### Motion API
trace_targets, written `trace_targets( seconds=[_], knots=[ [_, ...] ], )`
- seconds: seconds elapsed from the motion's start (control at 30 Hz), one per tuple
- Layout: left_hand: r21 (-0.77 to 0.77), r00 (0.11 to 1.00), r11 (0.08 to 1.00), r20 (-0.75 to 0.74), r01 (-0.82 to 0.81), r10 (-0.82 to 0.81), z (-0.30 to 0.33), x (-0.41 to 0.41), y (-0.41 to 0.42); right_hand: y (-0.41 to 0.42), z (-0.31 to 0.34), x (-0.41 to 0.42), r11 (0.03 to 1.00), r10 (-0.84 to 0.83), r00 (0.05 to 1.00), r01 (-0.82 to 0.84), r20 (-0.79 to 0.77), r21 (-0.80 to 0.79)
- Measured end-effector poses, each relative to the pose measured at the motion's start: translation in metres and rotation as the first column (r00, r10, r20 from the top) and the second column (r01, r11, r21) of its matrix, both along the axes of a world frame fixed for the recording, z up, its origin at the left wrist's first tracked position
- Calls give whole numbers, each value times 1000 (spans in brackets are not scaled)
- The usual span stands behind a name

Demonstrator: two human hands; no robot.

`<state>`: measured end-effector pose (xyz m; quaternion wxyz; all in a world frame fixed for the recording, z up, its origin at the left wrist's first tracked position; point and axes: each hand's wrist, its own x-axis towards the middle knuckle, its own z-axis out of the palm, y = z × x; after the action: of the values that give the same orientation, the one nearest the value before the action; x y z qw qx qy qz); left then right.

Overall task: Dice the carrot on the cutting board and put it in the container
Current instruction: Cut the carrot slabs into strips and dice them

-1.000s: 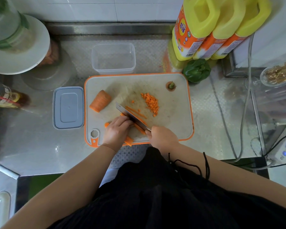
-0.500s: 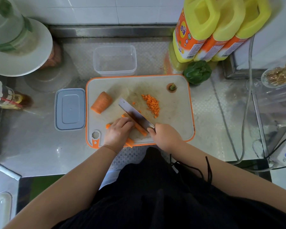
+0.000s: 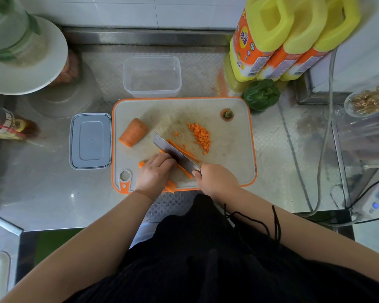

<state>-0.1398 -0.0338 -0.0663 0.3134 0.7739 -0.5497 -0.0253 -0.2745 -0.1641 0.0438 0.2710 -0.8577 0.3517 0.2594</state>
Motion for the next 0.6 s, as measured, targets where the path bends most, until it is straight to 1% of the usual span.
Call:
trace_targets(
  seconds=[0.1,0.33,0.6],
  knots=[
    [3,1000,1000,-1,-2,2,0,0,0,1,2,3,999,29,1000,-29,-9,-16],
    [-21,1000,1000,-25,8,-8,0,0,-1,2,1,1,999,30,1000,-30,5,-36],
    [-22,1000,1000,-11,4,-5,0,0,-1,2,0,1,1000,26,1000,-27,-11,-16]
  ],
)
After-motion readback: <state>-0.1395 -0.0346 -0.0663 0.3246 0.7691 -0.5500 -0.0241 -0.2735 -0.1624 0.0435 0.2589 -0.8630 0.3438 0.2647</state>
